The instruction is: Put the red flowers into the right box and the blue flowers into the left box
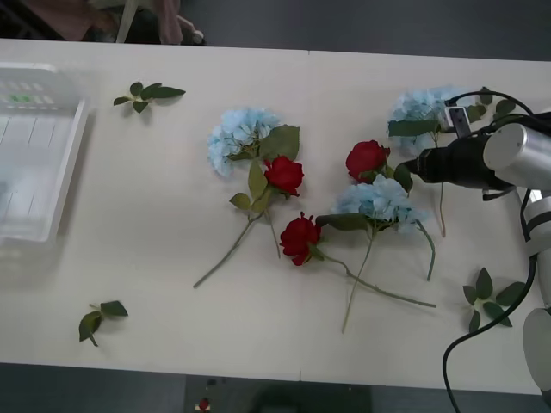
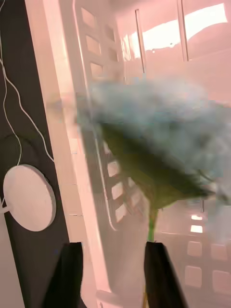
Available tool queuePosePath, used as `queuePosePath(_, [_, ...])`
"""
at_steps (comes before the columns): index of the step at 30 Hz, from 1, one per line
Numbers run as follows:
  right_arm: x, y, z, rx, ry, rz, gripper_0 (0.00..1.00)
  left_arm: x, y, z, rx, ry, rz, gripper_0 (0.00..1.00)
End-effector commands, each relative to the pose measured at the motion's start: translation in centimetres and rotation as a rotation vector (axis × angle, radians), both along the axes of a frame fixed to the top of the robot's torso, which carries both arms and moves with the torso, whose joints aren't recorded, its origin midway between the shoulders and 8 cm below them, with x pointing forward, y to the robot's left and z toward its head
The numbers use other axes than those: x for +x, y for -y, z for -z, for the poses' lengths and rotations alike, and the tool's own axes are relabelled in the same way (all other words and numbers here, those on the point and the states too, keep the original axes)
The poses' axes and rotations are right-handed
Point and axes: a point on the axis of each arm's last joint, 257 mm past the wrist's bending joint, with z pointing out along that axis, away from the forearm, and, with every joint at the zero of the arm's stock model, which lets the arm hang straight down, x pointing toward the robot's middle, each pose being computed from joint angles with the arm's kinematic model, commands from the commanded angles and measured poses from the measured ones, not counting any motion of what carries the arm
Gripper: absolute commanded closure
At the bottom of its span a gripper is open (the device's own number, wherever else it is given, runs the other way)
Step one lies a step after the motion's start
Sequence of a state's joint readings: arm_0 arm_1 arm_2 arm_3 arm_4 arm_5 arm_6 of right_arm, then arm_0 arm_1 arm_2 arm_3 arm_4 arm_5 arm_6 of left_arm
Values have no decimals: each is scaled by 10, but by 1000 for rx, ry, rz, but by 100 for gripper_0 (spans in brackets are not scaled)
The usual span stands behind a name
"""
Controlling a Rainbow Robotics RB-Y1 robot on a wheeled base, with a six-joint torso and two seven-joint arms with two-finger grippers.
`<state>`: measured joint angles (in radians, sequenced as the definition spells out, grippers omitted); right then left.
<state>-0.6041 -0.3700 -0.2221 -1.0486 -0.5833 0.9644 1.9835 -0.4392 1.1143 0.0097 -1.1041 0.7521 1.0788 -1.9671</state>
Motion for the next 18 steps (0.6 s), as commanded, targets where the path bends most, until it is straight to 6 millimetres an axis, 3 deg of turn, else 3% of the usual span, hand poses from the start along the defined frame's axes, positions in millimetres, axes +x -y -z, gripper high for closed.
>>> queuePosePath(1, [5, 2, -8, 25, 16, 34, 97, 13, 8, -17, -23, 50, 16, 29])
queuePosePath(7, [5, 2, -8, 25, 16, 34, 100, 26, 50, -11, -160, 82, 68, 1])
queuePosePath(14, [7, 1, -11, 30, 22, 33, 100, 37, 113, -37, -293, 110, 127, 0])
queuePosePath(18, [9, 3, -22, 55, 44, 29, 100, 40, 165, -51, -404, 130, 137, 0])
